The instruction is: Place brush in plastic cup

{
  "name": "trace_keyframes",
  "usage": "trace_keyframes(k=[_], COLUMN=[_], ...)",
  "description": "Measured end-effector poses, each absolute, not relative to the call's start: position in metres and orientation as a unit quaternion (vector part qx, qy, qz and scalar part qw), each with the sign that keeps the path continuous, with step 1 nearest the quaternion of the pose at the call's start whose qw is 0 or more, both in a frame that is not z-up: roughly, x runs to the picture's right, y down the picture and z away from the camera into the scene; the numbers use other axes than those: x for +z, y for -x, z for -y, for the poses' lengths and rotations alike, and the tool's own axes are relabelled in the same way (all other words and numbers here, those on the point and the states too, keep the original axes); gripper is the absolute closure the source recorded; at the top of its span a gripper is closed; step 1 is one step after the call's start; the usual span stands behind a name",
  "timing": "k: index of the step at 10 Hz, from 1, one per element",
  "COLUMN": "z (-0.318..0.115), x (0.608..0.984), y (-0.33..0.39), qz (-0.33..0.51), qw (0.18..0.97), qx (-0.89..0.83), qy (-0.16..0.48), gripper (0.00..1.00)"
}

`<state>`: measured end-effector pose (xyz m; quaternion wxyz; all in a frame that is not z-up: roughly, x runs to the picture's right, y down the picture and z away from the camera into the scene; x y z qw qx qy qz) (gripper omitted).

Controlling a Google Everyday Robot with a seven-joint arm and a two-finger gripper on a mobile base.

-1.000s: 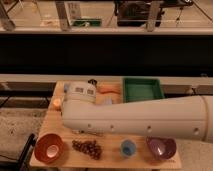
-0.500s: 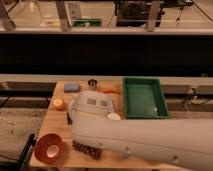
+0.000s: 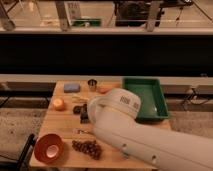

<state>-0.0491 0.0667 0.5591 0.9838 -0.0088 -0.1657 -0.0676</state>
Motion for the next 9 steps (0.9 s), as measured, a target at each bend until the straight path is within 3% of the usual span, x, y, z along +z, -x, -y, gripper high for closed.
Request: trace_keyframes(k=[9], z=[-0.077], x=[0.554], y=[0.004], qz=[0.205], qw=[0.975], qx=[-0.014], qy=[0.079], gripper=[1.00])
